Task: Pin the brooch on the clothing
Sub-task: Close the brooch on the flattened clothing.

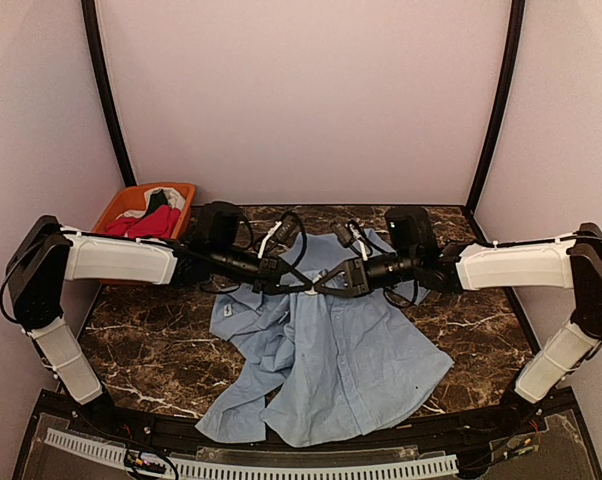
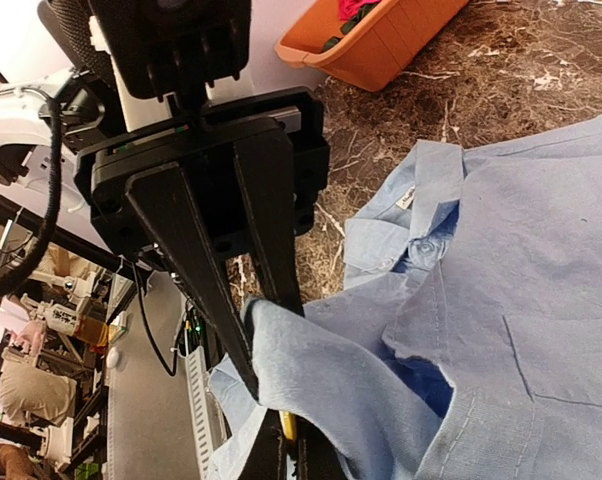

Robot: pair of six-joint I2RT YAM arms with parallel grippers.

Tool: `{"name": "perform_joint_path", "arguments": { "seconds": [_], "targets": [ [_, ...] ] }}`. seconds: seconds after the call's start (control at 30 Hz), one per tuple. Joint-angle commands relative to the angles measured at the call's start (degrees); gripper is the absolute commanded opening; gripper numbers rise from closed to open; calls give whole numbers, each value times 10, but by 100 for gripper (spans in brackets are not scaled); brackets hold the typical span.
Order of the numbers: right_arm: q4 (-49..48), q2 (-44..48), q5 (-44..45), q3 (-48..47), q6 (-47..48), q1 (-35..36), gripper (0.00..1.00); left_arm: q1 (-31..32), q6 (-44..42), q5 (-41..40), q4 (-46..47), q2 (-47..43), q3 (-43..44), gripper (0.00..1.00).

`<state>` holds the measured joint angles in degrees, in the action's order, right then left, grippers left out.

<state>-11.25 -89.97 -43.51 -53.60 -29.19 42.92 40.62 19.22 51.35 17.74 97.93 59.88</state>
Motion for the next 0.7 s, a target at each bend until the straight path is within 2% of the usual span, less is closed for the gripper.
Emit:
{"name": "perform_joint_path", "arguments": {
  "seconds": [0.0,0.33,0.5,0.67],
  "targets": [
    [34,41,61,-13,42,14,0,0,-55,-96,-102,-30,18,13],
    [75,72,119,-16,80,25,0,0,-63,-175,-149,-37,31,12],
    [85,71,118,-24,89,29,0,1,-67,-202,-152,-48,26,12],
    [88,67,112,-26,89,29,0,0,-56,-170,-94,-70,2,22]
  ]
}}
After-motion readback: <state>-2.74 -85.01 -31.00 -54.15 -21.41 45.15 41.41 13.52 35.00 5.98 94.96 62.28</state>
